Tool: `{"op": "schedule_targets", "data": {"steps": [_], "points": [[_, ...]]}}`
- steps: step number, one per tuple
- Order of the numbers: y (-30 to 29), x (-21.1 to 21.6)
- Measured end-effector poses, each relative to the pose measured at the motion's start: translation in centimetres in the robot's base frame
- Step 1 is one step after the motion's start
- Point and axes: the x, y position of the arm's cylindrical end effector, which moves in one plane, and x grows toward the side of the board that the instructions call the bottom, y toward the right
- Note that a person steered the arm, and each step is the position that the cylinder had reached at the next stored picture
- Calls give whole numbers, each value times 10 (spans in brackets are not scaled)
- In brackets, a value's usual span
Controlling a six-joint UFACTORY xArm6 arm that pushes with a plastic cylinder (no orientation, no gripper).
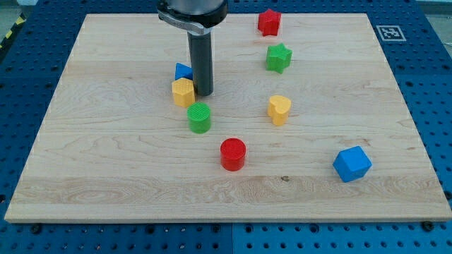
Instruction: Push the yellow heart to the top of the blue triangle
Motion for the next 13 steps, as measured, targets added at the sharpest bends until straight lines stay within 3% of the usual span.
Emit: {"op": "schedule_targets", "data": {"steps": [1, 4, 5, 9, 10, 13], "points": [[22, -1], [202, 13], [205, 63], [150, 73], [114, 67], [80, 1]]}}
